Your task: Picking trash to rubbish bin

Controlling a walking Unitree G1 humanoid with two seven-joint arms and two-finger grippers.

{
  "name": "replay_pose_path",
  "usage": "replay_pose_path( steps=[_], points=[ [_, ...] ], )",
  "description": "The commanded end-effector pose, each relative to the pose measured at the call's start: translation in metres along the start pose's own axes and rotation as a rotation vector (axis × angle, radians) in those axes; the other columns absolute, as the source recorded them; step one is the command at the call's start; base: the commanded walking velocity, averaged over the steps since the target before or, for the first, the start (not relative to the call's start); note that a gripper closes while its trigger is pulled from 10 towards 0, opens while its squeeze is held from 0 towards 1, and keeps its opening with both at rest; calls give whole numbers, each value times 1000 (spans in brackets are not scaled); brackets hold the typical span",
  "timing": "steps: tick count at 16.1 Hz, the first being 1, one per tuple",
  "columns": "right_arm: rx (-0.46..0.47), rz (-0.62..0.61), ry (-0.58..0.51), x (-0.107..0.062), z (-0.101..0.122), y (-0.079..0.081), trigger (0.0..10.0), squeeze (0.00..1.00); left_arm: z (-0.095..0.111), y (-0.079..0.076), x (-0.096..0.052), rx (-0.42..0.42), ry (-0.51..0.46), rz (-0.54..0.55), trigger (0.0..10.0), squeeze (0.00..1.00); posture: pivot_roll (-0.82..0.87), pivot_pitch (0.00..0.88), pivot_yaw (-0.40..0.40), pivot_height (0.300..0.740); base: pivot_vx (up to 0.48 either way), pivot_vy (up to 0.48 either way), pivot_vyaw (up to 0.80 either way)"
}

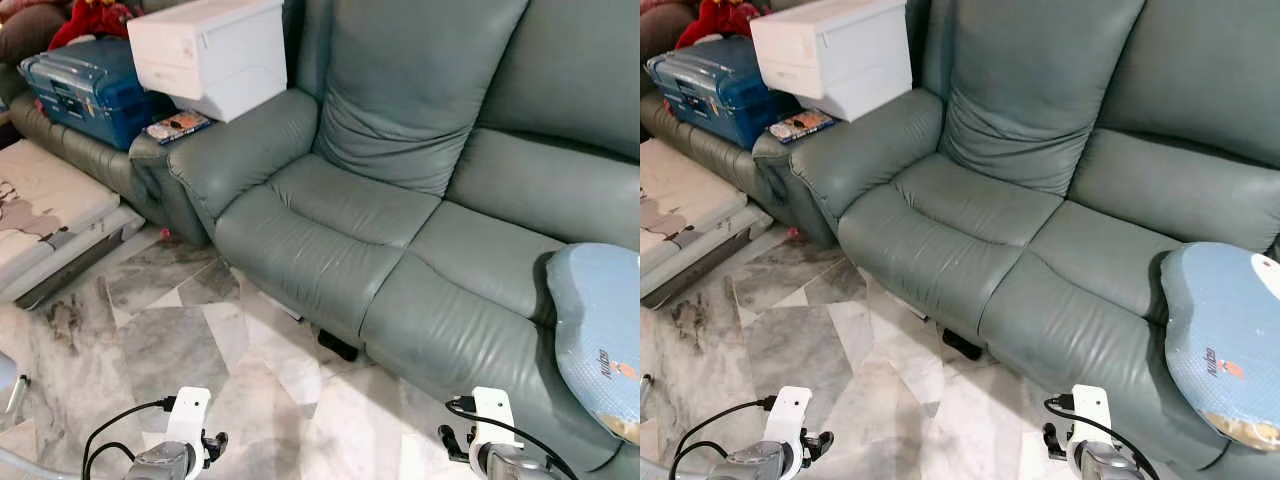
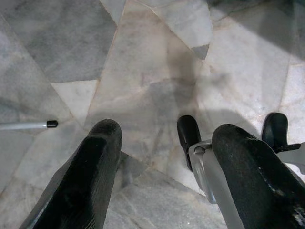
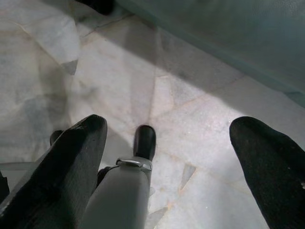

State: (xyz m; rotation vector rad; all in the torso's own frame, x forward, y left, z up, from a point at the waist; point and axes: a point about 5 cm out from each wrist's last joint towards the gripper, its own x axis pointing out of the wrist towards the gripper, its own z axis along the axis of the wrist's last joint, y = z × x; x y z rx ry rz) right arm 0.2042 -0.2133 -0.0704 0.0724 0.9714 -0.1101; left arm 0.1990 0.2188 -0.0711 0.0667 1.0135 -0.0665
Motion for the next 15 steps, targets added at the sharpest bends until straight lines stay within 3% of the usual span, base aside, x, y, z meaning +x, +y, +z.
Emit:
replay_pose_path(
  steps=[1,15],
  points=[
    [-13,-2,11,0,0,1,10000,0,1,2,0,16,2,-3,10000,0,14,47,37,740,0,0,0],
    [-46,-6,27,0,0,1,10000,0,2,2,0,28,-11,-2,10000,0,14,42,38,740,0,0,0]
  ],
)
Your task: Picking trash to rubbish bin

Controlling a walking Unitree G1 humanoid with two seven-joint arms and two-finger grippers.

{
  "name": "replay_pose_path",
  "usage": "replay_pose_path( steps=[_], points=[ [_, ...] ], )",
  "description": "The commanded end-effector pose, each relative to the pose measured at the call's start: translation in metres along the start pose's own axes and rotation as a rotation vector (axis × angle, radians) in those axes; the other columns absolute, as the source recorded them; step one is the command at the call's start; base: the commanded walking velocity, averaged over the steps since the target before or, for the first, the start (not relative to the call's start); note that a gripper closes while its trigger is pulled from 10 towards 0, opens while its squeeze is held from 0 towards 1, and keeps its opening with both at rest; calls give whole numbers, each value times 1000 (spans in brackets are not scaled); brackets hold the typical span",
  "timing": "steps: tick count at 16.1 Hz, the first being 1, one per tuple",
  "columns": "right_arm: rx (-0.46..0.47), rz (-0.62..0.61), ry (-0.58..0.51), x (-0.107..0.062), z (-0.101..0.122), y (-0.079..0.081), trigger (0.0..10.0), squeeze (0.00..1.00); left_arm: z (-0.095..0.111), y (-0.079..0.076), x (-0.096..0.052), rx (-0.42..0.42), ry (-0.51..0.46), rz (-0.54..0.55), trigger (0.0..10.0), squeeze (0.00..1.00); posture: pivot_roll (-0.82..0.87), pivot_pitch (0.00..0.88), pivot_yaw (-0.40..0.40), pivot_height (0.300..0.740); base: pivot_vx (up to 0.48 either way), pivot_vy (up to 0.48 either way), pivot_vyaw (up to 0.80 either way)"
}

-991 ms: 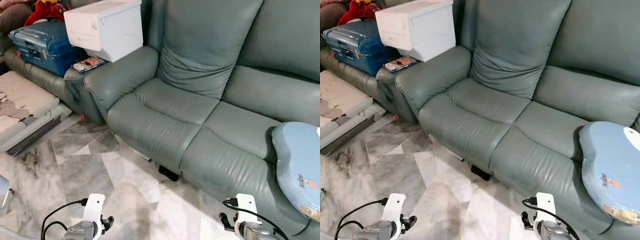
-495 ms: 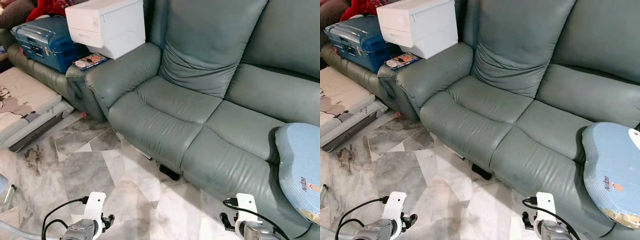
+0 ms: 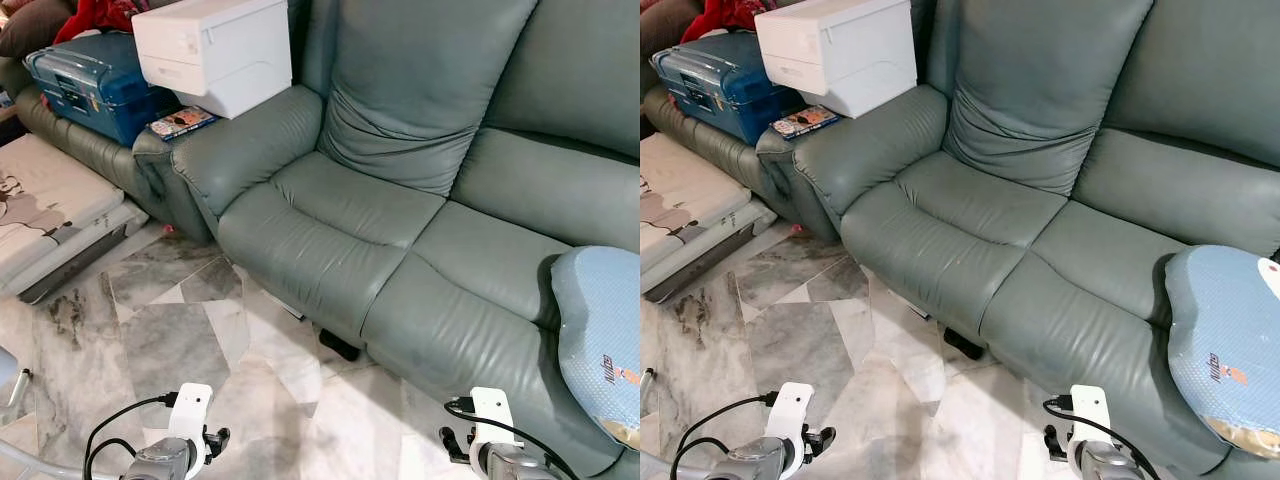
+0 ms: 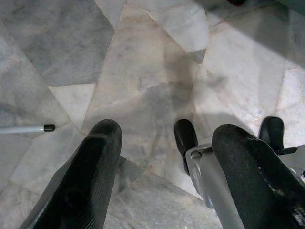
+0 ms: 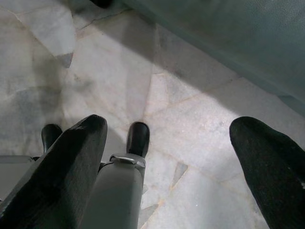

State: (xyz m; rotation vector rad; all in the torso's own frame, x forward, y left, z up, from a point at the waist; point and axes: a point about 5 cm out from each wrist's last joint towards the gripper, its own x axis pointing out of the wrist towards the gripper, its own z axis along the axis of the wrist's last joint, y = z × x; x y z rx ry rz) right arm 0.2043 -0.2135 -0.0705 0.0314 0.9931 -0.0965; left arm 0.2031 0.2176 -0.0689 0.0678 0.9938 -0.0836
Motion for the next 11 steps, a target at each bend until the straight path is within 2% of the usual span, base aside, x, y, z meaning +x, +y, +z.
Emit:
replay_pose_path(
  steps=[1,11],
  points=[
    [-4,2,8,0,0,1,10000,0,-3,3,-1,18,9,11,10000,0,14,42,38,740,0,0,0],
    [-4,2,8,0,0,1,10000,0,-3,3,-1,18,9,11,10000,0,14,42,38,740,0,0,0]
  ],
)
